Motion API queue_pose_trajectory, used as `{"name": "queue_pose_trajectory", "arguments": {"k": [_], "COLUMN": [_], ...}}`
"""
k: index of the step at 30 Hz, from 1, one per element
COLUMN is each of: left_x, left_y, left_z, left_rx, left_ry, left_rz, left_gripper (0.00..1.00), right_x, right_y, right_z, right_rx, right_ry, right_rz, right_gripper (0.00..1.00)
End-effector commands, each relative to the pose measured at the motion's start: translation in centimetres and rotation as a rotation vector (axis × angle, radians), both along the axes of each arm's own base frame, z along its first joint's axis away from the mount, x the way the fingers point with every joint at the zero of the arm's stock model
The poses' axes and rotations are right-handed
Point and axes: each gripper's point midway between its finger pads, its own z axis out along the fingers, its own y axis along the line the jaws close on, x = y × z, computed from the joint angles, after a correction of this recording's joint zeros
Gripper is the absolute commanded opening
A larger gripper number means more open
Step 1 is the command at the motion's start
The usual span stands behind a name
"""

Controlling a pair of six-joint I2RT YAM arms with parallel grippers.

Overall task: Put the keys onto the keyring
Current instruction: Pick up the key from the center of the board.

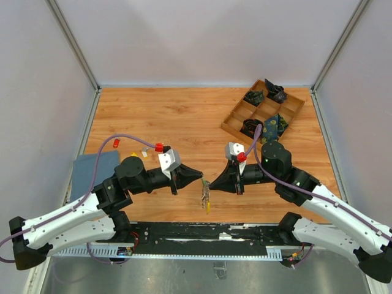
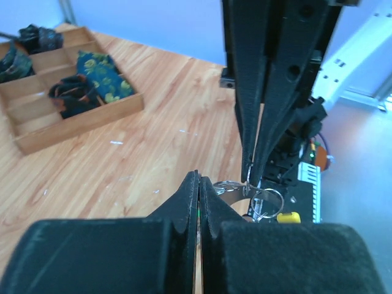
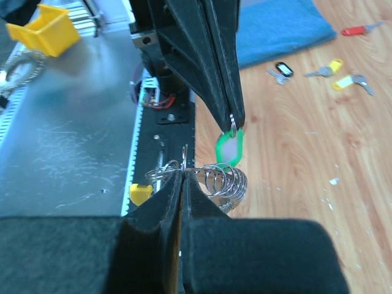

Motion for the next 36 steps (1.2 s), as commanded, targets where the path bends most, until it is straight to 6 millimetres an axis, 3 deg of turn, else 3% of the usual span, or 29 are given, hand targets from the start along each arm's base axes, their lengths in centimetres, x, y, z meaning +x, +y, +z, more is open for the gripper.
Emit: {"name": "queue_pose_trajectory", "arguments": {"k": [1,14,36], "left_x": [-2.5,-4.1,-4.2], "left_y": [-0.3,0.1,0.1], "left_z": [2.2,3.8,4.4], "left_rx": [-0.051,-0.086,-0.102], "left_ry": [-0.093,-0.120,-0.125], "left_rz": [-0.152,-0.224,-0.221], "left_gripper": [0.01,0.01,0.00], "right_x": [-2.0,-2.0,-0.9], "right_y": [0.5,0.4,0.4], "right_z": [4.0,4.2,2.2], "right_rx": [0.128,0.143,0.097], "right_ry": [0.009,0.039,0.120], "right_rz": [0.137,0.126,0.050], "right_gripper": [0.00,0.00,0.00]}}
